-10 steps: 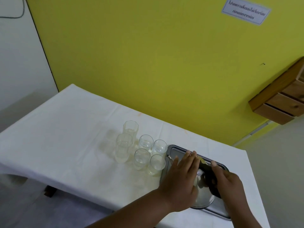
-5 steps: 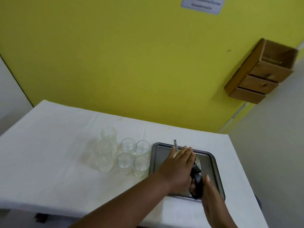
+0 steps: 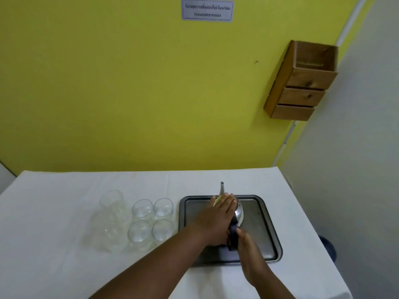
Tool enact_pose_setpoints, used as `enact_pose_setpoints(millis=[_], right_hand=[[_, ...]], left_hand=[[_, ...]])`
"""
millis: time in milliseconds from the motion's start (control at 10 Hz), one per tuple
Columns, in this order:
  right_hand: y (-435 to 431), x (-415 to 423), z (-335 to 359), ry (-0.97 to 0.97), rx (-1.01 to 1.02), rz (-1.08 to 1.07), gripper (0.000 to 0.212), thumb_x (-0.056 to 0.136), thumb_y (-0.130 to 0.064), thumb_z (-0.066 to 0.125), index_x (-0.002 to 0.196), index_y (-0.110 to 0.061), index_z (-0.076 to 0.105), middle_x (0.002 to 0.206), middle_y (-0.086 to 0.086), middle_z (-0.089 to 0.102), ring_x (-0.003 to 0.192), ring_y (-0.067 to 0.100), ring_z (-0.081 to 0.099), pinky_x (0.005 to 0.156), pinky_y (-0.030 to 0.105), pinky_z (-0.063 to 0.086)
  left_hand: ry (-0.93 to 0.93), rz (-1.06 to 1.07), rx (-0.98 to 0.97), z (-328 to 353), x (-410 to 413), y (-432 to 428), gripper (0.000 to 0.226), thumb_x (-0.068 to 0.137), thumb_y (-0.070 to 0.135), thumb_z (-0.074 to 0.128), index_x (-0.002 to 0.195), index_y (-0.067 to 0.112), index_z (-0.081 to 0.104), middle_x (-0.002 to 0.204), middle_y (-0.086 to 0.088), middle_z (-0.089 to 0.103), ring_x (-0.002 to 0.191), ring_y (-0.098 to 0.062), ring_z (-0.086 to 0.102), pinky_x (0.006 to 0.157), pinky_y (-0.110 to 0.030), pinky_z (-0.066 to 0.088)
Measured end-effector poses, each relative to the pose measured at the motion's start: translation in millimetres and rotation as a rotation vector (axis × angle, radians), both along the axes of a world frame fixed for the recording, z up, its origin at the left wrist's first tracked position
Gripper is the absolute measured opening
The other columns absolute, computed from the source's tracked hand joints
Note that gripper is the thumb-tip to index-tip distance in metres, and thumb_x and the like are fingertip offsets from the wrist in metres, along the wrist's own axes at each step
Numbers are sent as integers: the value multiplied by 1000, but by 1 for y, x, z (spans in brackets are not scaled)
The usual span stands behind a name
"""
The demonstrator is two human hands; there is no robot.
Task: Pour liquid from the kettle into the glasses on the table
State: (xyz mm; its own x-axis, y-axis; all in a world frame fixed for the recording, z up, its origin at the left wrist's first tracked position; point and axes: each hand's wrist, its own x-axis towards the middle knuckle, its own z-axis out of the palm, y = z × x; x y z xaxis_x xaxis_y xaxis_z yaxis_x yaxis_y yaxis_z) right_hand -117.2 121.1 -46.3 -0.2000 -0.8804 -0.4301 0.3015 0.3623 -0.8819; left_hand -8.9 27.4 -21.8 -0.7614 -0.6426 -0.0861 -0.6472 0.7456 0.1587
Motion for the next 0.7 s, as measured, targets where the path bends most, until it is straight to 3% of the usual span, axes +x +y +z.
enact_pose_setpoints(millis=[100,200,300,400,500,600,700], right_hand=[[-1,-2,-2,-70,-10,-38,19,96,-16,48,95,-9,66,75,2,69,74,16,57,69,29,44],[-13,-5,-2,-96,-13,-21,38,61,-32,80,79,-7,58,58,2,57,56,15,48,51,20,43],[-20,-6,-7,-154,6,-23,38,57,-18,66,89,-4,51,60,7,52,62,18,37,48,18,41],[-13,-14,-19,-4,13,63,29,87,-21,60,105,1,58,92,15,63,75,17,58,68,23,47],[1,-21,-29,163,1,119,27,90,-27,58,110,-11,65,107,3,71,94,11,65,73,13,51],[9,-20,-33,440,-58,89,20,94,-21,63,91,-36,74,94,-15,77,96,2,68,73,3,47],[12,-27,-36,638,-152,-96,38,90,-10,69,73,-44,71,70,-11,74,65,4,65,63,8,46]], left_hand=[[-20,-17,-10,-9,-1,-1,92,86,28,63,154,5,6,163,-15,-1,150,-29,-6,120,-51,3],[-35,-39,-49,-14,-3,-2,91,87,29,62,154,6,5,163,-15,-4,150,-29,-7,120,-52,4],[-39,-51,-48,-19,-3,-1,95,88,31,63,154,8,0,163,-12,-10,149,-27,-14,120,-50,0],[-20,-55,-52,-19,-2,0,94,87,29,63,154,7,1,163,-13,-10,149,-28,-13,120,-50,-1],[-6,-58,-61,-19,-2,2,87,88,23,55,154,6,0,163,-13,-10,149,-28,-14,120,-50,-2],[-4,-62,-89,-13,-1,0,88,84,16,50,154,7,-3,162,-11,-14,148,-28,-17,119,-51,-6],[21,-35,-108,-23,2,2,93,74,15,50,154,5,3,161,-10,-10,147,-29,-13,117,-49,-5]])
